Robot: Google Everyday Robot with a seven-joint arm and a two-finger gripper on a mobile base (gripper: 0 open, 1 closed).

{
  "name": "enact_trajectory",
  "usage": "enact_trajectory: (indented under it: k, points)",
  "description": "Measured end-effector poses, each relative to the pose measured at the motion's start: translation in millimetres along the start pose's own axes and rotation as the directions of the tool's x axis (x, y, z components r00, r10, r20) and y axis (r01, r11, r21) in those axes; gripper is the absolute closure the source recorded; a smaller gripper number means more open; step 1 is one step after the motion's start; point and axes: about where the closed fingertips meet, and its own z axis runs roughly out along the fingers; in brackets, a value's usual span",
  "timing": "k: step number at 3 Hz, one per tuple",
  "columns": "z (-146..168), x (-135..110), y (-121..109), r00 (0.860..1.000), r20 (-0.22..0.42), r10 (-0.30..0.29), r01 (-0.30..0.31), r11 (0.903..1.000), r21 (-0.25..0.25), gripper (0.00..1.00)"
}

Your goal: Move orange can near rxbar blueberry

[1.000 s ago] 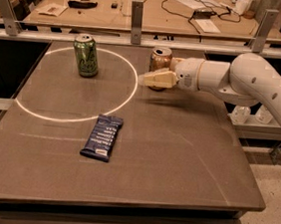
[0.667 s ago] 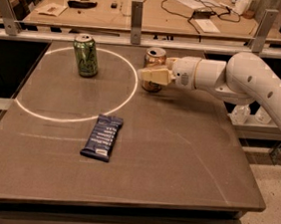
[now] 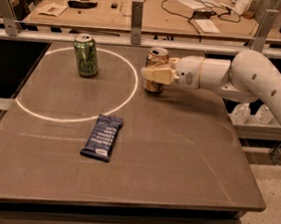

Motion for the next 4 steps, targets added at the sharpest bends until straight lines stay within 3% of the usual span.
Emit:
enact_trajectory:
  k: [1, 2, 3, 4]
  points:
    - [-16.6, -12.2, 23.0, 1.000, 0.001, -0.002, 0.002, 0.9959, -0.090, 1.00]
    - [-33.8, -29.5, 63.2, 0.999, 0.029, -0.021, 0.027, 0.9760, -0.216, 1.00]
    - [-46.8, -40.1, 104.5, 0.997, 0.065, -0.047, 0.064, 0.9516, -0.301, 1.00]
    - [-48.0, -33.0, 143.2, 0.997, 0.069, -0.044, 0.067, 0.9239, -0.377, 1.00]
